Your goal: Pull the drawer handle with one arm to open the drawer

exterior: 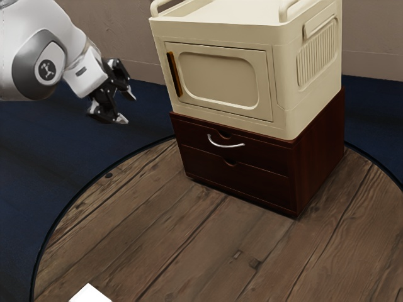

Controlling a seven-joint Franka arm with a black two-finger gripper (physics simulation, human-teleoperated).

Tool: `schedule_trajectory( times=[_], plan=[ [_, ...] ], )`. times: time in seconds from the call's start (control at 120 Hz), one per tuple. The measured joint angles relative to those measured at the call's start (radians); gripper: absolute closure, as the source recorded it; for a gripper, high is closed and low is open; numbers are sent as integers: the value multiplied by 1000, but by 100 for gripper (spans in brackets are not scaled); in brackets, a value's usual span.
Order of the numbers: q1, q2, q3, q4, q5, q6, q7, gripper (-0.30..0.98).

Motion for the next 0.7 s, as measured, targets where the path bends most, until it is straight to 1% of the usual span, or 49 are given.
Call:
schedule_trajectory(
  times=[0.133,0.217,0.317,0.442,0.508,0.7],
  plan=[
    [-97,-1,-1,-1,-23,12,56,33],
    [-124,0,-1,-2,-32,16,86,33],
    [-112,0,-2,-6,-54,19,116,34],
    [-83,5,-7,-14,-121,22,142,34],
    [-80,15,-9,-15,-147,31,143,33],
    [-59,45,-57,-15,-174,64,135,33]
  ],
)
